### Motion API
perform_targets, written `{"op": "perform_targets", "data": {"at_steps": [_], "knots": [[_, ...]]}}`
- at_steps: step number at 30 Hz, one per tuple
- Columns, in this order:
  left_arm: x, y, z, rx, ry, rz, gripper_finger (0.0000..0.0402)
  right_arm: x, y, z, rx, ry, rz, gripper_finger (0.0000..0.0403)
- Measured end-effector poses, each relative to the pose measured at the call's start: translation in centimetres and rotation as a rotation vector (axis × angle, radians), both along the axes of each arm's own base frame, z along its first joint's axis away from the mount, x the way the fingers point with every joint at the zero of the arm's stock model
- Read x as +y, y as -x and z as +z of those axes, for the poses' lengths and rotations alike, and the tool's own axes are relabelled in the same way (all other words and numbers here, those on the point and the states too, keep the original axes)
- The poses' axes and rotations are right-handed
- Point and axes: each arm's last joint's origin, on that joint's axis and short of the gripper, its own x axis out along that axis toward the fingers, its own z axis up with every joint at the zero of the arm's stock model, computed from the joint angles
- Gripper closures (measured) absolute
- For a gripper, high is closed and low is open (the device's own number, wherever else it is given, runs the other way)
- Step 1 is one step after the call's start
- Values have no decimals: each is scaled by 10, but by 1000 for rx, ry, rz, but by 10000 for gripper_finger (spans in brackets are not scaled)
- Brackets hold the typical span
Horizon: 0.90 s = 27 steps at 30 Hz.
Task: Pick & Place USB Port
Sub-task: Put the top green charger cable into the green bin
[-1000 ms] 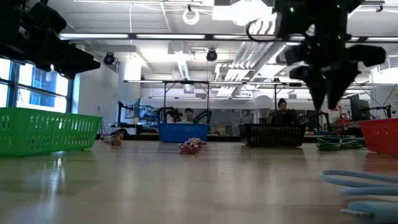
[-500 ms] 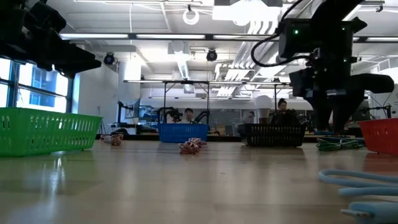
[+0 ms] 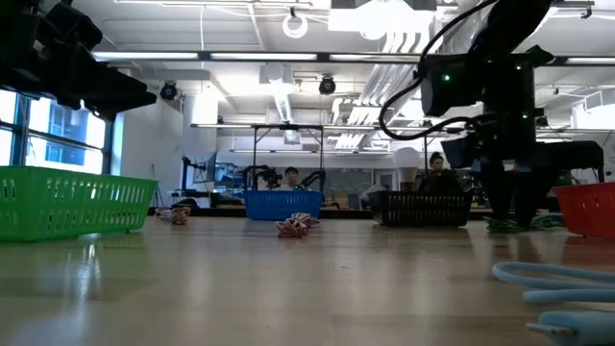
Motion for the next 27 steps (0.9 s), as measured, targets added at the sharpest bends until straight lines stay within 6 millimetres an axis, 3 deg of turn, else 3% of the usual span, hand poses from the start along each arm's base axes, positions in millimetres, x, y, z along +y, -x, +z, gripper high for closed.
{"op": "perform_targets", "data": {"at_steps": [5, 13, 27], "knots": [[0, 0, 0, -1, 1, 0, 240, -2, 0, 0, -12, 9, -53, 263], [0, 0, 0, -2, 5, -2, 240, -14, 1, 0, -24, -1, -176, 392], [0, 0, 1, -7, 28, -2, 240, -1, -3, 4, -27, -26, -219, 401]]}}
